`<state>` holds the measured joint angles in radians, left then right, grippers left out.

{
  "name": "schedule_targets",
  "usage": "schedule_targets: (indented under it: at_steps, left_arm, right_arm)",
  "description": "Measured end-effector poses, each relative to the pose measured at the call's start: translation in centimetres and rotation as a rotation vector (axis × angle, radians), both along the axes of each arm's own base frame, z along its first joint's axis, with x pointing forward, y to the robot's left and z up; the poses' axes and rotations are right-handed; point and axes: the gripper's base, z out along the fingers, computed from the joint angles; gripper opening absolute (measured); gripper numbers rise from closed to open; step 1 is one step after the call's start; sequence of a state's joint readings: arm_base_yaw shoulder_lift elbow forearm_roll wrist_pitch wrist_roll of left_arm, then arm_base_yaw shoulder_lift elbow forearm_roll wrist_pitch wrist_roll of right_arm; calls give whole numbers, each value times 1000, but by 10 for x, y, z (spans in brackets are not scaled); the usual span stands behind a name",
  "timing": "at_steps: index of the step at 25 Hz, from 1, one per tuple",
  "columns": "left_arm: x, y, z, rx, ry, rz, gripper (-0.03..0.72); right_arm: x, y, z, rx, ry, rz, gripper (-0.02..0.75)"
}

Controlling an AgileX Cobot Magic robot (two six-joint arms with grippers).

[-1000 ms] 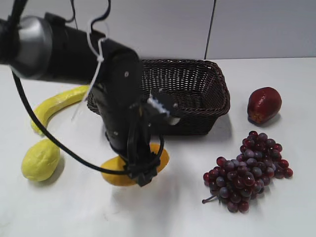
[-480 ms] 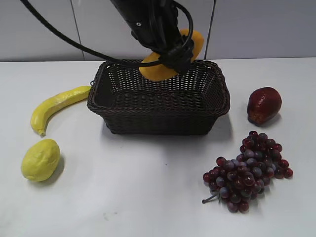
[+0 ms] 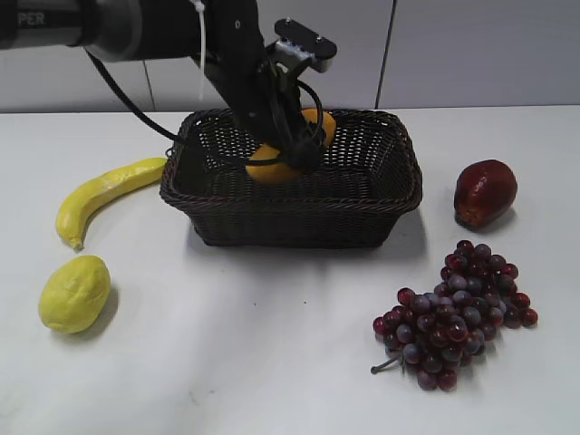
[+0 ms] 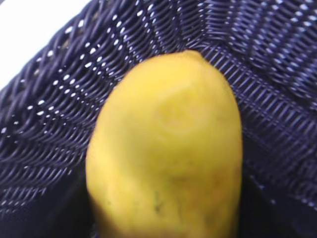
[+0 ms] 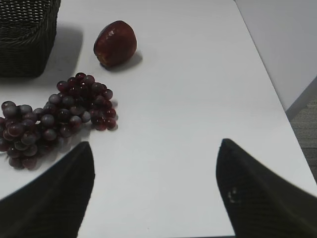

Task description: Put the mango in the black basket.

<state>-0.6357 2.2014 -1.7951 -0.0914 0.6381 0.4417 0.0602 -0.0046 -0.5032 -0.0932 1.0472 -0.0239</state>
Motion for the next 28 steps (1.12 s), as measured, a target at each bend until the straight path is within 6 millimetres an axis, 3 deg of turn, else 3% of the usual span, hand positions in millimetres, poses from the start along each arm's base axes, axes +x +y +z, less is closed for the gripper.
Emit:
schedule_targets:
  at_steps: [3, 6, 9, 12, 15, 21, 24, 28]
  left_arm:
    - [3, -2, -15, 5, 13, 5, 569]
    - [4, -3, -23, 1, 33, 11, 652]
    - [4, -3, -25, 1, 39, 12, 684]
    - [2, -2, -13, -7, 31, 11, 689]
    - [-4, 3, 18, -12, 5, 2, 687]
    - [-33, 33, 109, -1, -62, 23, 665]
    - [-46, 65, 152, 16, -94, 105, 634]
    - [-49, 117, 179, 47, -44, 266, 605]
  right_arm:
    - [0, 0, 0, 0, 0, 0, 589]
    - [0, 0, 0, 0, 0, 0, 589]
    - [0, 0, 0, 0, 0, 0, 589]
    - [0, 0, 0, 0, 0, 0, 589]
    - [0, 0, 0, 0, 0, 0, 589]
    - [0, 0, 0, 0, 0, 0, 589]
    - [0, 0, 0, 0, 0, 0, 589]
    - [0, 0, 0, 0, 0, 0, 589]
